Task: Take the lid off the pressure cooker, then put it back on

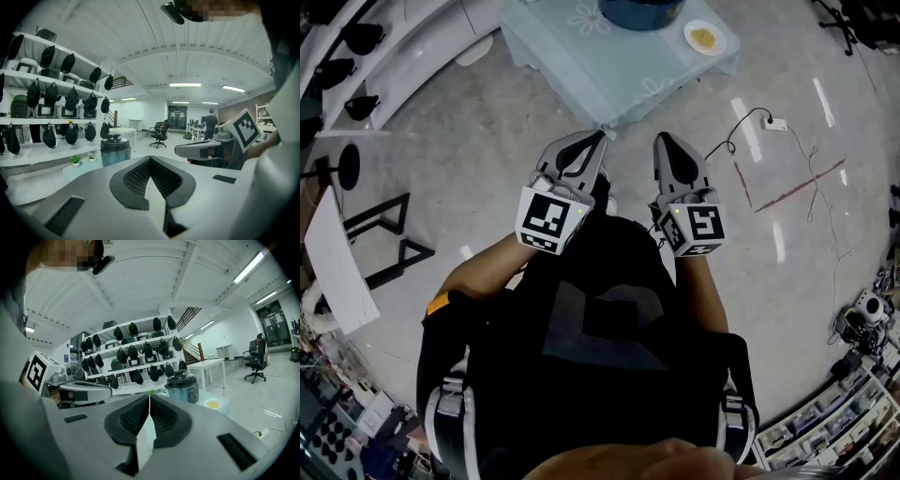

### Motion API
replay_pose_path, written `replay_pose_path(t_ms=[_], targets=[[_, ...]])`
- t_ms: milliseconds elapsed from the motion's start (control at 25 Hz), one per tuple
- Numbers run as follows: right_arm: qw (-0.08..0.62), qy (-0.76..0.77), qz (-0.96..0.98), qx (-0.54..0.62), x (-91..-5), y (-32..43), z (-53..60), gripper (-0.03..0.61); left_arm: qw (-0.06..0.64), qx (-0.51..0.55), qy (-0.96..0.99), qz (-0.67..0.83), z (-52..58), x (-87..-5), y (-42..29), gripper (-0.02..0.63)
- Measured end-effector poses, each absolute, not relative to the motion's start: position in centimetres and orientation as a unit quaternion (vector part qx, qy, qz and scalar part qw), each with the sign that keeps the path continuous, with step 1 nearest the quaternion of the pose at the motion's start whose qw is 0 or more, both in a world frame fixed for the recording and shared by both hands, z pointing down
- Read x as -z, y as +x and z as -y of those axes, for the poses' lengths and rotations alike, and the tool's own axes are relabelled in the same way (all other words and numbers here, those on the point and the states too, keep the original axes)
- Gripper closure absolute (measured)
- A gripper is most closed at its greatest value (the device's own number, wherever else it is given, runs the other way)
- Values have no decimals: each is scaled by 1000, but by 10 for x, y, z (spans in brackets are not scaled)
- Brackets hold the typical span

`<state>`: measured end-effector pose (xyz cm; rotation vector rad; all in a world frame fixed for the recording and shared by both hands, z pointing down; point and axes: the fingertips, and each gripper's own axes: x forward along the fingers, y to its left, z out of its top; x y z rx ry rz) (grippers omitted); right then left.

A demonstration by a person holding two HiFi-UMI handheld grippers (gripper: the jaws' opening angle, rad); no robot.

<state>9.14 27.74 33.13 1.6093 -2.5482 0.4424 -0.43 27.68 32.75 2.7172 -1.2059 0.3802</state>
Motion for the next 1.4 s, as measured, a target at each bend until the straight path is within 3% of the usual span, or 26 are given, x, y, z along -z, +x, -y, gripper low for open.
replay_pose_path(t_ms=[480, 640, 800, 1200, 1400], targets=[[47, 510, 847, -142, -330, 95, -157, 558, 78, -120, 907, 397, -150, -324, 9, 606], [56, 507, 848, -142, -330, 93, -120, 489, 82, -115, 909, 393, -117, -324, 8, 606], [62, 507, 848, -145, -328, 87, -92, 460, 89, -105, 910, 392, -88, -323, 2, 606], [100, 513, 845, -117, -316, 90, -45, 441, 89, -85, 909, 399, -37, -313, -15, 606], [98, 496, 855, -118, -314, 91, -23, 400, 91, -81, 901, 417, -21, -311, -25, 606]])
